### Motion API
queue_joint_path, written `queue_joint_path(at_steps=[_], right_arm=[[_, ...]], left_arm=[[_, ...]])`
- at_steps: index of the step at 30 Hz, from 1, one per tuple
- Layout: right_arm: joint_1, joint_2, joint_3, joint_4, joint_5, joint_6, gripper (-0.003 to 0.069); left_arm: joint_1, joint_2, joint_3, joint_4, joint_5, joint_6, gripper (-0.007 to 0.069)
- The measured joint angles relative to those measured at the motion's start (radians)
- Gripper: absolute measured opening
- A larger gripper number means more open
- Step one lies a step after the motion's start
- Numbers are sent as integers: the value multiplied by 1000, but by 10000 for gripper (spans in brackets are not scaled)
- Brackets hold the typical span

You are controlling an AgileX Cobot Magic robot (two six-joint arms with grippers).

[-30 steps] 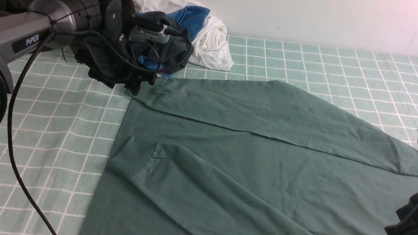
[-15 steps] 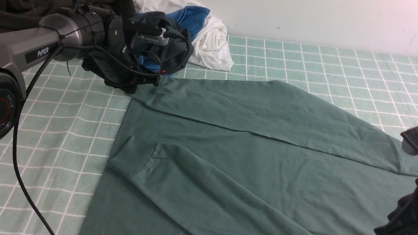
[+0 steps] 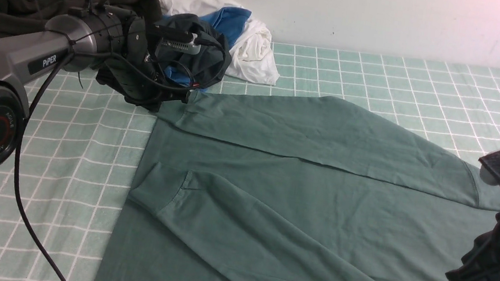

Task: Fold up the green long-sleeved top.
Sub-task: Use the left arm to clamp the cuff farthest from it, then use the left arm to drag and drop the cuff onto the cuff closest to the left arm

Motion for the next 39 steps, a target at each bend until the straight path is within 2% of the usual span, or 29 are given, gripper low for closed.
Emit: queue_joint_path(at_steps=[1, 8, 11, 13, 15, 16, 18, 19, 20, 21, 23, 31, 35, 39], right_arm=[[0, 0, 0, 0, 0, 0, -14], [0, 0, 0, 0, -1, 0, -14], [0, 0, 0, 0, -4, 0, -14], [0, 0, 0, 0, -7, 0, -14], [0, 0, 0, 0, -8, 0, -14], [0, 0, 0, 0, -8, 0, -14], [0, 0, 0, 0, -8, 0, -14], [0, 0, 0, 0, -8, 0, -14], [0, 0, 0, 0, -8, 0, -14], [0, 0, 0, 1, -8, 0, -14], [0, 0, 0, 2, -8, 0, -14], [0, 0, 0, 3, -8, 2, -14], [0, 0, 0, 3, -8, 2, -14], [0, 0, 0, 3, -8, 2, -14]], left_arm=[[0, 0, 0, 0, 2, -2, 81], [1, 5, 0, 0, 0, -39, 372], [1, 5, 0, -23, -5, -38, 414], [1, 5, 0, -37, -5, -35, 397], [1, 5, 0, -44, -5, -29, 332], [1, 5, 0, -46, -5, -28, 323], [1, 5, 0, -50, -5, -18, 192], [1, 5, 0, -51, -5, -16, 182], [1, 5, 0, -54, -5, -6, 106], [1, 5, 0, -55, -5, 2, 63], [1, 5, 0, -58, -5, 19, 18], [-12, -45, 0, -54, 0, 124, -3], [-39, -126, 0, -53, 10, 132, -3], [-69, -217, 0, -54, 99, 131, -3]])
